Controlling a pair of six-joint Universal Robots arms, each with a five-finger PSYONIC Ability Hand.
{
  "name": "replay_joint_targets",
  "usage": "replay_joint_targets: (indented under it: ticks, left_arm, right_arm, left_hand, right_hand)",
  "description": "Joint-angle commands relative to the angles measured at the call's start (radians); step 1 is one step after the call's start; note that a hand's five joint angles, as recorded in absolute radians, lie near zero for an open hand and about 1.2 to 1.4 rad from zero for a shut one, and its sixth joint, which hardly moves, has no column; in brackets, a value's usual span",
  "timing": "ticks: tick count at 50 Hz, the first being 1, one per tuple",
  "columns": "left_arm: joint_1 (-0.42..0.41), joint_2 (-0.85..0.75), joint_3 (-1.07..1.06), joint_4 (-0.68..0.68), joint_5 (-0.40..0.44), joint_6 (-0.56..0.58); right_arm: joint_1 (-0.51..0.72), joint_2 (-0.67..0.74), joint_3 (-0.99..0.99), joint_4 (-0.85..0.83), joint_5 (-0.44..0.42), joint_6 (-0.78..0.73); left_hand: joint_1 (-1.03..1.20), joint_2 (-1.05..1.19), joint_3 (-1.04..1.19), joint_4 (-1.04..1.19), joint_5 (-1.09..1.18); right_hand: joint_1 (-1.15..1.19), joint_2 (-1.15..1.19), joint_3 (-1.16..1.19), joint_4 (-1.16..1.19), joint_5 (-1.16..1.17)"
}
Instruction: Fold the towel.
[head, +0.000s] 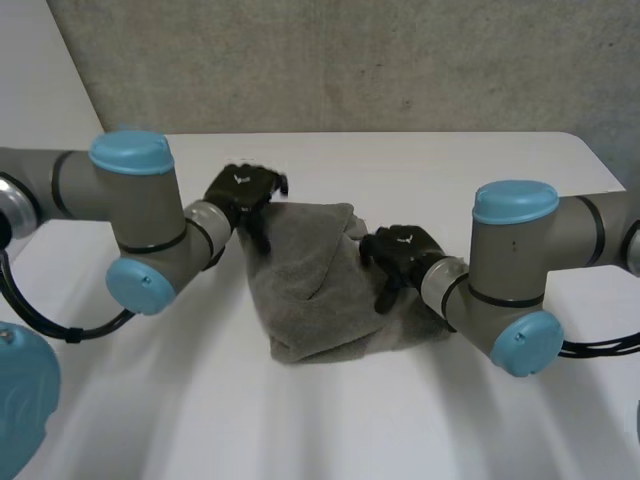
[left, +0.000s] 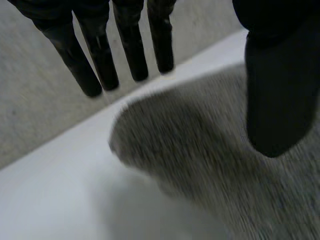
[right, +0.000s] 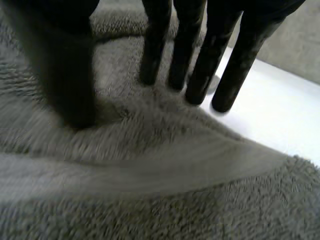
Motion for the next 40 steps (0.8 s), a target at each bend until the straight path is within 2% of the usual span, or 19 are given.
replay_joint_targets:
  ticks: [1,5,7,12,15,16,18,22,24,27,29,30,32,33,34,36,37,38,40]
  left_arm:
    - [-0.005,0.029,-0.065,-0.087,-0.037,0.014]
    - [-0.007,0.111,-0.12,-0.152,-0.06,0.004]
    - [-0.008,0.207,-0.228,-0.214,-0.068,-0.01]
    - [-0.036,0.362,-0.425,-0.26,-0.071,-0.015]
    - [-0.054,0.465,-0.572,-0.264,-0.071,-0.018]
    - [-0.054,0.465,-0.573,-0.264,-0.071,-0.018]
    - [-0.083,0.596,-0.705,-0.264,-0.06,-0.021]
    - [-0.129,0.724,-0.815,-0.256,-0.056,-0.021]
    - [-0.169,0.824,-0.888,-0.245,-0.048,-0.019]
    - [-0.175,0.858,-0.915,-0.241,-0.039,-0.019]
    - [-0.178,0.899,-0.932,-0.241,-0.014,-0.018]
    - [-0.178,0.899,-0.932,-0.241,-0.014,-0.018]
    - [-0.169,0.913,-0.916,-0.241,0.003,-0.018]
    - [-0.169,0.913,-0.916,-0.241,0.003,-0.018]
    - [-0.16,0.915,-0.899,-0.239,0.003,-0.015]
    - [-0.146,0.915,-0.874,-0.238,0.003,-0.015]
    - [-0.126,0.915,-0.849,-0.238,0.003,-0.018]
    - [-0.126,0.915,-0.849,-0.238,0.003,-0.018]
    - [-0.085,0.908,-0.8,-0.227,0.004,-0.018]
  right_arm:
    - [-0.017,-0.039,0.008,0.005,0.046,-0.007]
    - [-0.02,-0.114,0.02,0.005,0.044,-0.007]
    - [-0.02,-0.145,0.023,0.006,0.04,-0.006]
    - [-0.02,-0.181,0.039,0.028,0.034,-0.012]
    - [-0.022,-0.191,0.066,0.075,0.01,-0.058]
    - [-0.022,-0.198,0.081,0.101,-0.018,-0.1]
    - [-0.023,-0.201,0.097,0.127,-0.044,-0.15]
    - [-0.028,-0.23,0.153,0.237,-0.136,-0.312]
    - [-0.031,-0.247,0.166,0.289,-0.162,-0.357]
    - [-0.044,-0.271,0.173,0.394,-0.196,-0.432]
    - [-0.052,-0.28,0.169,0.454,-0.204,-0.463]
    - [-0.06,-0.297,0.163,0.494,-0.214,-0.481]
    - [-0.074,-0.322,0.158,0.526,-0.217,-0.496]
    - [-0.096,-0.349,0.151,0.541,-0.217,-0.503]
    - [-0.097,-0.349,0.15,0.542,-0.217,-0.503]
    - [-0.117,-0.389,0.125,0.537,-0.217,-0.492]
    - [-0.117,-0.389,0.124,0.537,-0.217,-0.492]
    - [-0.115,-0.398,0.111,0.529,-0.217,-0.486]
    - [-0.117,-0.402,0.092,0.517,-0.217,-0.48]
  left_hand:
    - [0.581,0.588,0.579,0.589,0.419]
    - [0.671,0.678,0.669,0.679,0.508]
    - [0.682,0.689,0.681,0.69,0.52]
    - [0.682,0.689,0.681,0.69,0.52]
    - [0.679,0.686,0.678,0.687,0.517]
    - [0.679,0.686,0.678,0.687,0.517]
    - [0.671,0.678,0.669,0.679,0.508]
    - [0.644,0.651,0.643,0.652,0.482]
    - [0.548,0.555,0.546,0.556,0.386]
    - [0.494,0.502,0.493,0.502,0.332]
    - [0.197,0.204,0.195,0.205,0.035]
    - [0.195,0.202,0.193,0.203,0.033]
    - [-0.141,-0.134,-0.143,-0.133,-0.304]
    - [-0.143,-0.136,-0.144,-0.135,-0.305]
    - [-0.253,-0.246,-0.255,-0.245,-0.415]
    - [-0.339,-0.331,-0.34,-0.331,-0.501]
    - [-0.357,-0.35,-0.358,-0.349,-0.519]
    - [-0.357,-0.35,-0.359,-0.349,-0.519]
    - [-0.357,-0.35,-0.358,-0.349,-0.519]
  right_hand:
    - [0.602,0.574,0.596,0.595,0.581]
    - [0.602,0.574,0.596,0.595,0.581]
    - [0.602,0.574,0.596,0.595,0.581]
    - [0.602,0.574,0.596,0.595,0.581]
    - [0.602,0.574,0.596,0.595,0.581]
    - [0.602,0.574,0.596,0.595,0.581]
    - [0.602,0.574,0.596,0.595,0.581]
    - [0.602,0.574,0.596,0.595,0.581]
    - [0.602,0.574,0.596,0.595,0.581]
    - [0.602,0.574,0.596,0.595,0.581]
    - [0.602,0.574,0.596,0.595,0.581]
    - [0.602,0.574,0.596,0.595,0.581]
    - [0.602,0.574,0.596,0.595,0.581]
    - [0.602,0.574,0.596,0.595,0.581]
    - [0.602,0.574,0.596,0.595,0.581]
    - [-0.072,-0.099,-0.077,-0.078,-0.092]
    - [-0.076,-0.103,-0.081,-0.082,-0.096]
    - [-0.305,-0.332,-0.311,-0.312,-0.325]
    - [-0.363,-0.391,-0.369,-0.37,-0.384]
